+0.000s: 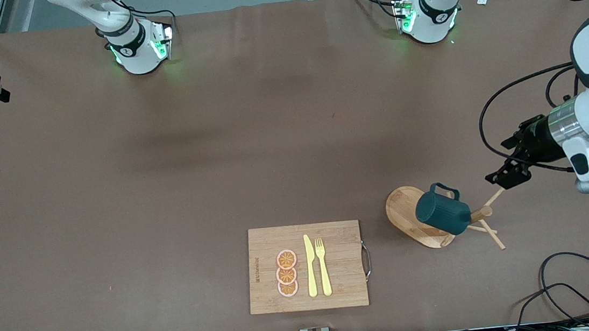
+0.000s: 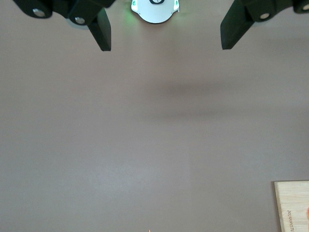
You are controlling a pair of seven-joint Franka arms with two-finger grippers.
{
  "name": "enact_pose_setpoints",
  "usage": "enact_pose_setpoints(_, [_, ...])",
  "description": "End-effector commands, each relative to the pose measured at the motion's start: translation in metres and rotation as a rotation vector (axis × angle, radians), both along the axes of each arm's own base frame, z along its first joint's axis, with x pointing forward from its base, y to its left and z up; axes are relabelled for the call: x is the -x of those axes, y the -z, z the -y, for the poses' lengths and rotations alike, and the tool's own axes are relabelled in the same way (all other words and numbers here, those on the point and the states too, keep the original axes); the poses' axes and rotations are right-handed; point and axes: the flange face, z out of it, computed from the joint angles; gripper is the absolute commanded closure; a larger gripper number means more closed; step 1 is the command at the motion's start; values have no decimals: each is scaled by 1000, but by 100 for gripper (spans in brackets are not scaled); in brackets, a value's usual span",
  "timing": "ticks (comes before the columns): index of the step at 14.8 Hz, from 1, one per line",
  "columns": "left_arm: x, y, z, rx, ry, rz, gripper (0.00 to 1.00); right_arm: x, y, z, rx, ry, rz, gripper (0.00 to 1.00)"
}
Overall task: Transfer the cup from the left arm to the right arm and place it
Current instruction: 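Reach the left gripper to the teal mug on the wooden stand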
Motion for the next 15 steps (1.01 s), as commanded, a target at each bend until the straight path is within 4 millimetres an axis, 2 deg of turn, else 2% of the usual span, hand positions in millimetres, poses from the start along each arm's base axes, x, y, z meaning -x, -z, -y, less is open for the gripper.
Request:
enact_pose_setpoints(1, [-21,17,4,40,-42,13,0,7,-4,-2,1,-13,5,0])
enact_pose_setpoints(3, [-29,24,14,98,-87,31,0,7,-4,0,2,-12,6,0])
enact_pose_setpoints(6, [-43,52,19,109,-119,50,0,7,-4,-2,2,-13,5,0])
enact_pose_setpoints(9, [-47,73,36,114,-113,51,0,7,-4,-2,2,-13,5,0])
enact_pose_setpoints(15, [-58,113,49,117,-139,56,0,7,-4,-3,2,-15,3,0])
